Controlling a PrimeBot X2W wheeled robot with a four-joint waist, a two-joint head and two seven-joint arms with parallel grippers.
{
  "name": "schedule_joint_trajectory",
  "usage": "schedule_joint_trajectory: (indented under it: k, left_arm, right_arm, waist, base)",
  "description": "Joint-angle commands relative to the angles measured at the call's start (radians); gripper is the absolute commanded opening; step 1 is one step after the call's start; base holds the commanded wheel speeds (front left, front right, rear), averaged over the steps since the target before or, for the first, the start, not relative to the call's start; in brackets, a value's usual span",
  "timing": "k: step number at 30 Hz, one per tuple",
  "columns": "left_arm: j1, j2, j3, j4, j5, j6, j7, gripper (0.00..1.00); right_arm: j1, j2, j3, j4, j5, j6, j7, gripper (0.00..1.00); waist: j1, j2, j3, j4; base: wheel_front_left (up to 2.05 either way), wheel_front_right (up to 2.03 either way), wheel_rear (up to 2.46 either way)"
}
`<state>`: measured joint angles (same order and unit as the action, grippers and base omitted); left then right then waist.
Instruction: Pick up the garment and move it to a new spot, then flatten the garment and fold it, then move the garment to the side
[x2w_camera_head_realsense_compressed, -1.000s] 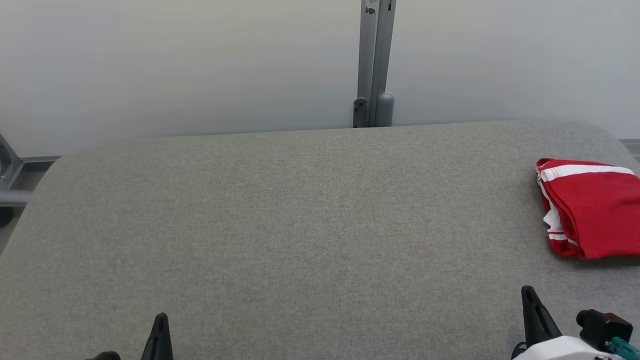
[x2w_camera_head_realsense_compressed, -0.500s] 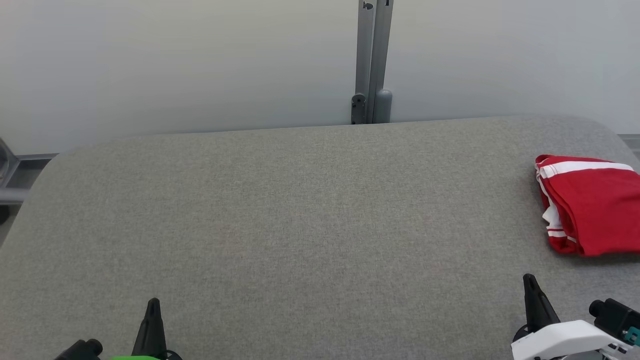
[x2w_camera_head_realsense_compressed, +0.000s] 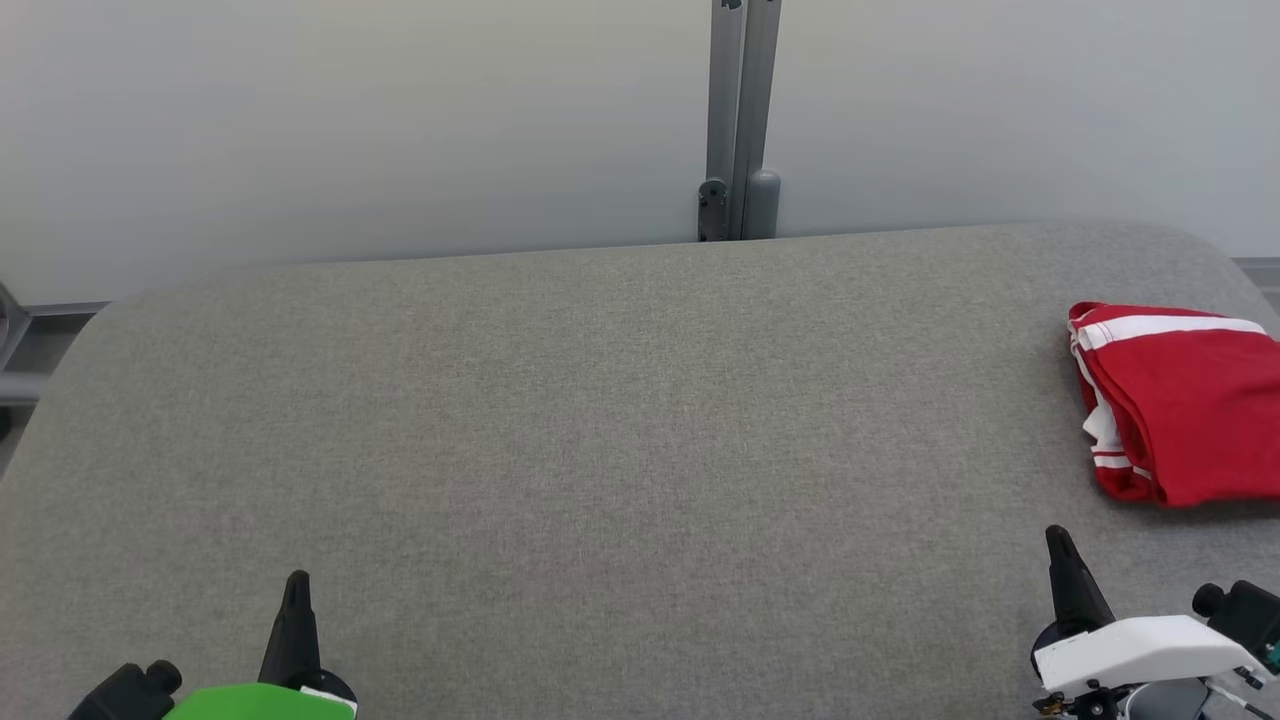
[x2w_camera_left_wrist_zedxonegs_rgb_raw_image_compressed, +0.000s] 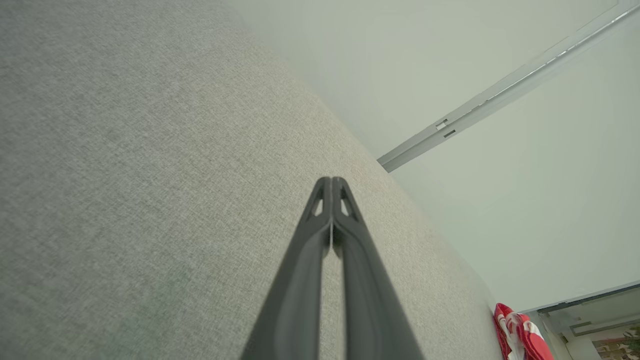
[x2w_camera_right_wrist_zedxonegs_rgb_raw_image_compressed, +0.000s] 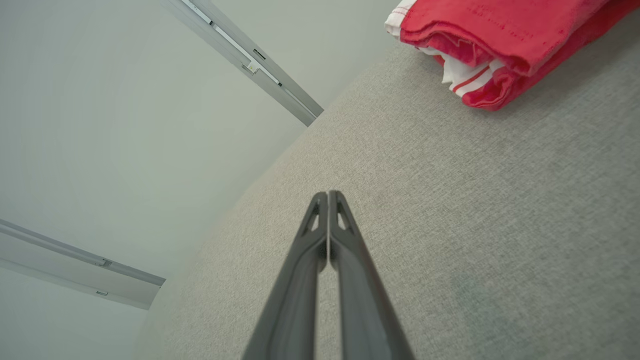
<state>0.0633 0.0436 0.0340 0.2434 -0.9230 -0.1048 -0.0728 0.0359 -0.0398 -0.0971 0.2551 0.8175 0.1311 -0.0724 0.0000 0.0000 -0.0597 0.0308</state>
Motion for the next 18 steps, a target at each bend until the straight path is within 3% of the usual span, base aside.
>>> schedule_joint_trajectory:
  k: [1, 18]
  left_arm:
    - [-0.031, 0.005, 0.008, -0.01, -0.03, -0.004, 0.007, 0.0]
    - [-0.073, 0.006, 0.028, -0.007, -0.212, -0.011, 0.056, 0.0]
  right_arm:
    - [-0.026, -0.007, -0.004, -0.014, 0.038, 0.0, 0.006, 0.0]
    - [-0.061, -0.009, -0.008, -0.014, 0.246, 0.0, 0.056, 0.0]
  waist:
    - [0.0, 0.0, 0.001, -0.001]
    - [0.0, 0.0, 0.014, -0.007]
  base:
    - [0.0, 0.0, 0.0]
    - [0.0, 0.0, 0.0]
